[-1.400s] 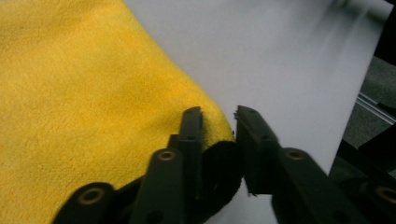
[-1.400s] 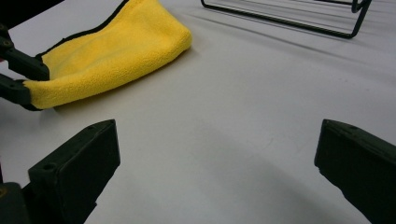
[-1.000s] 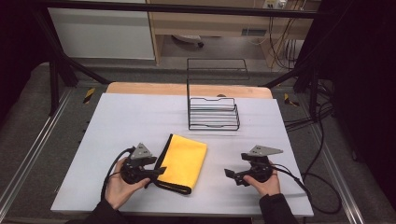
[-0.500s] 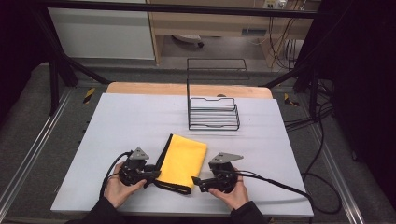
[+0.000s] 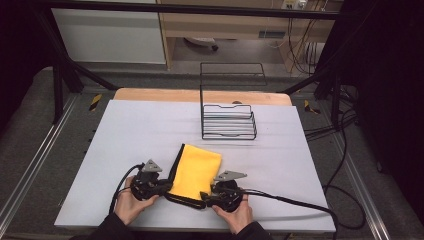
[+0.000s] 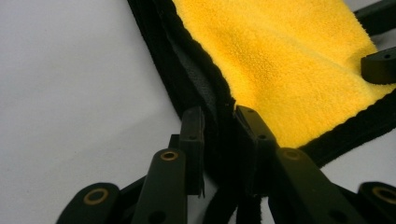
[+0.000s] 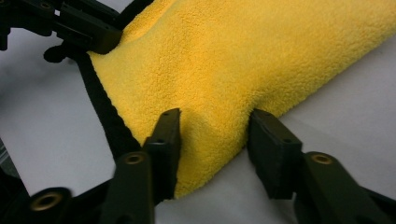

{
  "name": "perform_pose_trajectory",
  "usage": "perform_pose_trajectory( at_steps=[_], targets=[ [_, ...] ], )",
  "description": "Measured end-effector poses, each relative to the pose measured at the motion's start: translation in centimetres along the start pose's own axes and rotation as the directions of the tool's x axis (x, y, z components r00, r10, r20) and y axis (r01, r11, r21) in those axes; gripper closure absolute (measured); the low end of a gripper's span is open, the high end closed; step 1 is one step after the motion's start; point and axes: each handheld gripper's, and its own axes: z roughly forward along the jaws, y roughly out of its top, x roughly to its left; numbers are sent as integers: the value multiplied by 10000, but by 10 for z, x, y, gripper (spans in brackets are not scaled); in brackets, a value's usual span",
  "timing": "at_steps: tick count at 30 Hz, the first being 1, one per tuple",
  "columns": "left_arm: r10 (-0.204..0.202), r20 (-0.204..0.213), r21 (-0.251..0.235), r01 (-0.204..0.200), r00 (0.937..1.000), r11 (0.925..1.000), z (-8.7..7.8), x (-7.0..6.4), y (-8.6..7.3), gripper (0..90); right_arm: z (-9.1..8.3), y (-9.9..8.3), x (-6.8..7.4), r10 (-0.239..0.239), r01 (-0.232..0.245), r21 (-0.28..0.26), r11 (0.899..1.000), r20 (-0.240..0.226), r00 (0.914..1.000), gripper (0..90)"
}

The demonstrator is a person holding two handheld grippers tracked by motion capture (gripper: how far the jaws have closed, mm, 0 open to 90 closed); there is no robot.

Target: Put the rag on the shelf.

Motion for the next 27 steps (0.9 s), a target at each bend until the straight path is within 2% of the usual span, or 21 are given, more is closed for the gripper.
perform_pose_trajectory(
  at_steps=[4,6,8,10,11,13,14,17,18,19,20,23,24,25,26,27],
  targets=[
    [-137,-48,-37,136,9999,9999,-2,-1,0,768,0,3,-1,524,-518,133,9986,-430,9977,819],
    [-309,-3,-95,309,9995,9995,-4,-3,-1,771,-1,4,-2,497,-489,168,9987,-453,9977,827],
    [-674,378,-105,678,9970,9976,-7,-6,-3,775,-7,6,-8,487,-473,282,9985,-488,9976,836],
    [-750,678,-166,763,9949,9969,-9,-14,-5,775,-11,7,-10,500,-490,245,9985,-460,9977,836],
    [-656,759,-212,674,9950,9975,-9,-19,-5,773,-20,8,-17,642,-625,320,9975,-563,9963,835],
    [-386,771,-346,413,9963,9985,-7,-31,-5,771,-25,8,-20,628,-613,315,9976,-524,9966,833],
    [-218,651,-330,239,9976,9992,-5,-36,-5,764,-31,5,-24,469,-454,365,9983,-400,9981,829],
    [235,261,-282,-227,9994,9993,-2,-43,-4,745,-32,2,-24,397,-376,584,9976,-349,9986,807],
    [230,256,-308,-222,9994,9993,-3,-43,-4,691,-28,0,-26,189,-173,701,9974,-216,9996,735],
    [307,247,-368,-298,9992,9989,-4,-42,-4,691,-28,0,-26,189,-173,701,9974,-216,9996,735],
    [450,189,-442,-442,9988,9980,-7,-40,-4,621,-28,0,-29,-162,169,476,9987,-154,9998,629],
    [693,46,-877,-686,9976,9938,-16,-32,1,478,-33,3,-34,-838,838,-127,9964,5,9965,454],
    [787,-37,-982,-787,9969,9921,-19,-28,5,478,-33,3,-34,-838,838,-127,9964,5,9965,454],
    [828,-108,-1080,-835,9965,9906,-21,-24,8,412,-39,8,-39,-1031,1037,-502,9933,153,9946,335],
    [834,-81,-1239,-838,9965,9887,-22,-18,13,382,-42,11,-42,-1088,1099,-641,9919,200,9939,289],
    [656,35,-1527,-643,9978,9862,-24,-7,21,344,-44,14,-45,-1150,1166,-800,9900,238,9931,251]
  ],
)
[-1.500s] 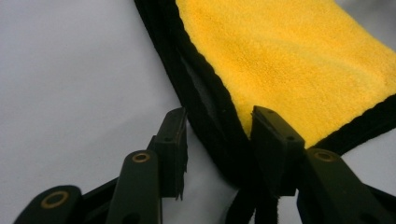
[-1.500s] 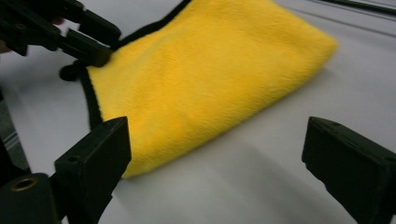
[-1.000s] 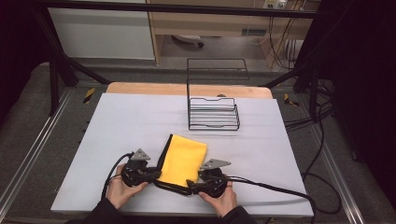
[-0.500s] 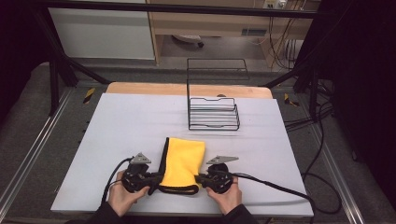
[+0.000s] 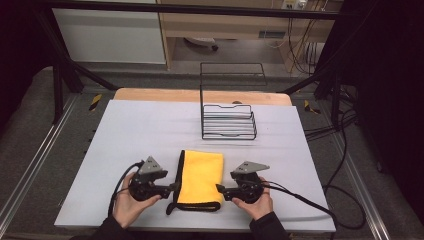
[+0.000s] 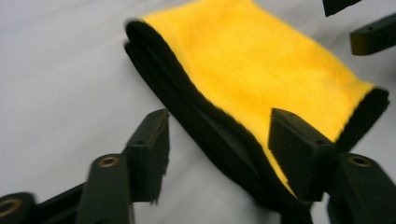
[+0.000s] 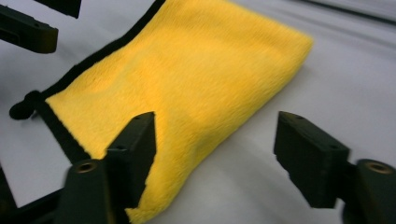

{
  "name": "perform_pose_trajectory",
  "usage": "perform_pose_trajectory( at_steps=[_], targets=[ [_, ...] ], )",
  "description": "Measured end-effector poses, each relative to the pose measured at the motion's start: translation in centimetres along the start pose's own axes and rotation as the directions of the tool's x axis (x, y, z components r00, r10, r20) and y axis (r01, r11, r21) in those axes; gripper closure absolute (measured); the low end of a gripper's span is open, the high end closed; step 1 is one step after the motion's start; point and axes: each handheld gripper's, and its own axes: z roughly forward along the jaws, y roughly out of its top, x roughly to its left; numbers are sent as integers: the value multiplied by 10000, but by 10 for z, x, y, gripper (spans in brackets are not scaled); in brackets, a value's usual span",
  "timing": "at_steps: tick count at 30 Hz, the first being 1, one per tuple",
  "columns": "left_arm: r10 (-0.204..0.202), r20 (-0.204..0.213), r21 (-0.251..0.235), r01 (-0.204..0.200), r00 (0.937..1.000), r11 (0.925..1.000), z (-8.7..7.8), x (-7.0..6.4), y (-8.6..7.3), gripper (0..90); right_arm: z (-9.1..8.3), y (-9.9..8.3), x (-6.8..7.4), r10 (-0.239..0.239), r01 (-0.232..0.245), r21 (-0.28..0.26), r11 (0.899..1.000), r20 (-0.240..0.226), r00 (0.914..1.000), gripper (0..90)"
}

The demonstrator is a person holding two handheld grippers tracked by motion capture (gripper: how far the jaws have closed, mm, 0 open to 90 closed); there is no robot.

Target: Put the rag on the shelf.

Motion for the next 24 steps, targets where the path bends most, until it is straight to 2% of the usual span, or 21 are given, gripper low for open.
perform_pose_trajectory(
  at_steps=[1,2,3,5,8,10,12,14,16,17,19,21,22,24],
  targets=[
    [0,0,0,0,10000,10000,0,0,0,317,0,0,0,0,0,0,10000,0,10000,251],
    [-56,1,-89,56,10000,9999,1,5,4,285,-4,4,-6,-18,19,-318,9995,50,10000,172],
    [-115,-4,-137,115,9999,9998,2,10,8,285,-4,4,-6,-18,19,-318,9995,50,10000,172],
    [-10,-104,-40,10,9999,10000,8,18,16,231,-7,7,-13,55,-50,-425,9991,117,9999,128],
    [-163,-192,116,165,9997,9998,21,27,27,160,-11,9,-22,64,-54,-551,9985,175,9998,82],
    [-381,-277,51,383,9989,9993,29,30,33,146,-13,10,-27,70,-60,-609,9981,164,9998,68],
    [-500,-416,91,504,9979,9987,38,34,39,160,-15,10,-31,106,-97,-723,9973,117,9999,64],
    [-840,-577,205,853,9948,9961,49,40,43,197,-15,9,-34,168,-161,-768,9969,80,9998,63],
    [-1312,-573,80,1319,9897,9912,60,47,46,247,-15,8,-35,201,-192,-723,9972,112,9997,76],
    [-1304,-611,153,1316,9896,9912,65,49,47,269,-14,8,-35,210,-204,-677,9975,88,9997,79],
    [-1039,-850,424,1078,9909,9933,75,53,47,340,-14,8,-36,163,-159,-672,9976,44,9999,93],
    [-1127,-665,551,1164,9914,9917,82,56,44,375,-13,8,-36,160,-163,-667,9976,-49,9999,102],
    [-1143,-719,739,1196,9908,9901,85,57,43,414,-13,8,-36,170,-175,-658,9977,-85,9998,111],
    [-1263,-568,941,1312,9904,9869,90,59,41,431,-12,9,-36,179,-185,-657,9977,-98,9998,117]
  ],
)
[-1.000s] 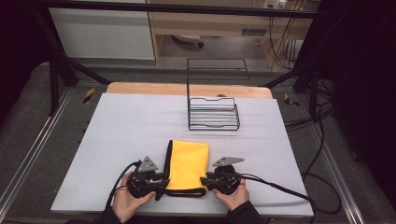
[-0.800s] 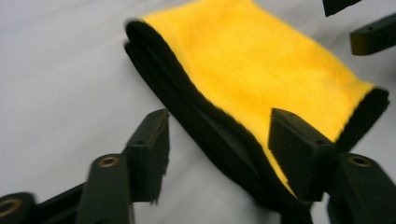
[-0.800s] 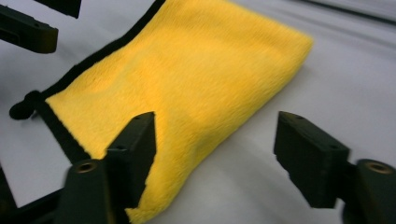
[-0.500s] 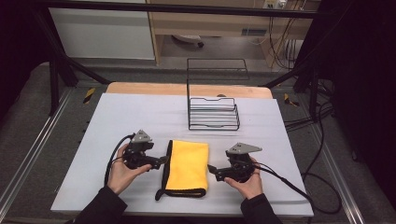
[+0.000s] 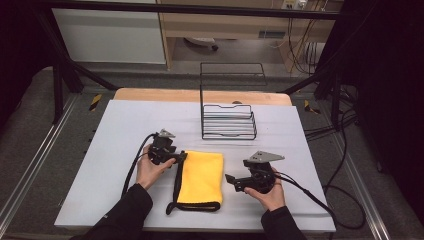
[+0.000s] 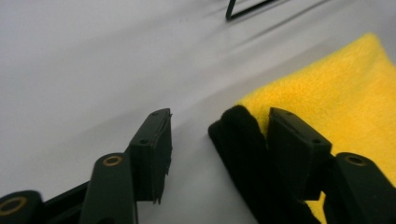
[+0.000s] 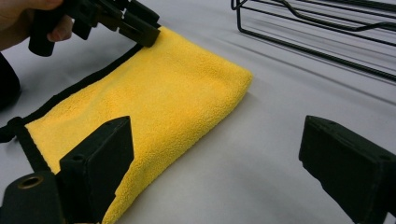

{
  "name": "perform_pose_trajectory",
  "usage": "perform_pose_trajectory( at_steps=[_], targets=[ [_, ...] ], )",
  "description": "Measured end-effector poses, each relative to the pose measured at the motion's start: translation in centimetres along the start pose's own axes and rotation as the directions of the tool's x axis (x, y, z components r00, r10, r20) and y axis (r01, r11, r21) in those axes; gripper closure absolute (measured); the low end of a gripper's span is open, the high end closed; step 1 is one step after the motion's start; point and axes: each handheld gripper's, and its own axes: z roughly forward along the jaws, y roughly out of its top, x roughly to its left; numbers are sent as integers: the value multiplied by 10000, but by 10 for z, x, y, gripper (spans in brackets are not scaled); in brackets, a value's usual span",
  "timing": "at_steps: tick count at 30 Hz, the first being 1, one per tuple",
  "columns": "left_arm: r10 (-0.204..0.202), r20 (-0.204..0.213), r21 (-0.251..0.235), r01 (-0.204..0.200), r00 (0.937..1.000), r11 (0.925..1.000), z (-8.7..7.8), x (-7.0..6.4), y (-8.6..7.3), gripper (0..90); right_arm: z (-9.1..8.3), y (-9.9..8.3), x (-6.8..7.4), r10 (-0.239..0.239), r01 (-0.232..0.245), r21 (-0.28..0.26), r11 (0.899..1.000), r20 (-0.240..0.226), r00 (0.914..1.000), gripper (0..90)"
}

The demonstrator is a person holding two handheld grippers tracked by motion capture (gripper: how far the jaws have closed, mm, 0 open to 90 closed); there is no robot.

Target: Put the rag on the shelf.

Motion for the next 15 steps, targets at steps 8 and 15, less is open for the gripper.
perform_pose_trajectory(
  at_steps=[8,15],
  targets=[
    [-38,316,99,35,9995,9999,5,-2,-1,546,3,2,-3,114,-114,42,9999,-138,9998,154],
    [-30,330,132,26,9995,9999,7,-6,0,627,13,10,-9,200,-201,-39,9998,-172,9997,176]
  ],
)
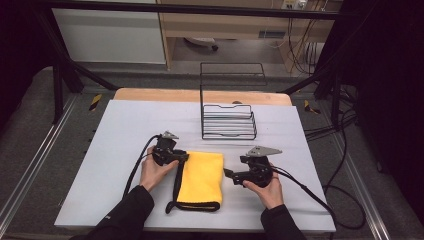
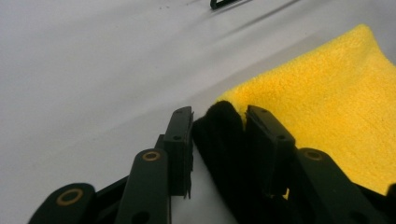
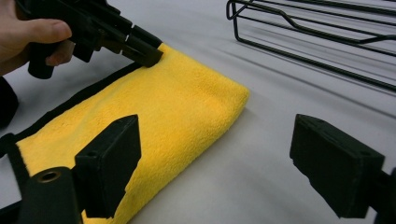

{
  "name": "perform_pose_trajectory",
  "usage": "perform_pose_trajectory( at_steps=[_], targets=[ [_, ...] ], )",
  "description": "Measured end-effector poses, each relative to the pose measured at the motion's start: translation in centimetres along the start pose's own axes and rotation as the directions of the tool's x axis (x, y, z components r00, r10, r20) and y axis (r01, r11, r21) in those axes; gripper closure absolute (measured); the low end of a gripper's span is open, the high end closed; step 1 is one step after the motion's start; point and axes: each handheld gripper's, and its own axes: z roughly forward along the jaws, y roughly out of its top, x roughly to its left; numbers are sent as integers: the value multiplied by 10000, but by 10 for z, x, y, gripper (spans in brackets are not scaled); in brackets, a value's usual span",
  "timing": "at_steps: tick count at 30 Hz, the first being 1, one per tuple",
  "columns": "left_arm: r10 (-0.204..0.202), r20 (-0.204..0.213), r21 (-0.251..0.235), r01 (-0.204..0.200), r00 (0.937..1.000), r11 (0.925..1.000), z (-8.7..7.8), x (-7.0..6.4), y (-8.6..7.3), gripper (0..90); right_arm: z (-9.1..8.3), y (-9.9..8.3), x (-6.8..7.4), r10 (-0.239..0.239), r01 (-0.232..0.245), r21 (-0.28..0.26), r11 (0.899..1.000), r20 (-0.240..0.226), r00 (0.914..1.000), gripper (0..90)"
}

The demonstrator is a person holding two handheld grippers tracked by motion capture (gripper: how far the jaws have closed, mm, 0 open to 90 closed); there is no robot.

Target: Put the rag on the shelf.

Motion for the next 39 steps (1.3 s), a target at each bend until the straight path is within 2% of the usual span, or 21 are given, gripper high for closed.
perform_pose_trajectory(
  at_steps=[4,7,10,12,15,17,20,22,24,25,28,33,36,39],
  targets=[
    [104,78,-19,-104,9999,9999,0,-1,-1,680,18,7,-4,220,-225,253,9994,179,9996,211],
    [165,217,18,-165,9996,9999,0,-1,-1,730,33,13,-7,221,-236,336,9992,450,9987,302],
    [114,253,-23,-114,9996,9999,0,-1,-2,748,50,20,-13,710,-747,544,9957,678,9952,403],
    [104,237,-40,-103,9997,9999,0,-1,-2,749,54,21,-14,725,-772,658,9948,700,9949,419],
    [183,224,-69,-182,9996,9998,0,-1,-2,750,66,22,-14,757,-813,951,9921,614,9952,498],
    [145,235,-94,-143,9996,9999,0,-1,-3,750,67,21,-15,750,-814,1017,9915,650,9951,522],
    [366,114,-97,-365,9993,9993,0,-3,-3,749,72,19,-17,885,-977,1380,9856,715,9935,591],
    [489,30,-74,-488,9988,9988,0,-4,-3,749,73,18,-17,900,-991,1412,9850,693,9935,611],
    [457,12,-70,-457,9990,9989,0,-5,-3,751,77,16,-17,1256,-1317,1486,9801,497,9908,693],
    [381,19,-89,-381,9993,9992,0,-5,-3,751,77,16,-17,1256,-1317,1486,9801,497,9908,693],
    [322,63,-69,-322,9995,9995,0,-4,-2,761,77,16,-16,1826,-1869,1591,9694,411,9823,770],
    [274,163,-112,-273,9995,9996,-2,-2,-2,775,77,17,-17,2123,-2147,1642,9628,320,9767,822],
    [78,242,-176,-74,9997,9998,-3,-1,-2,783,74,18,-15,1946,-1972,1497,9689,316,9804,835],
    [126,248,-333,-118,9996,9994,-9,-1,-2,789,68,21,-13,1836,-1847,1219,9752,203,9828,838]
  ],
)
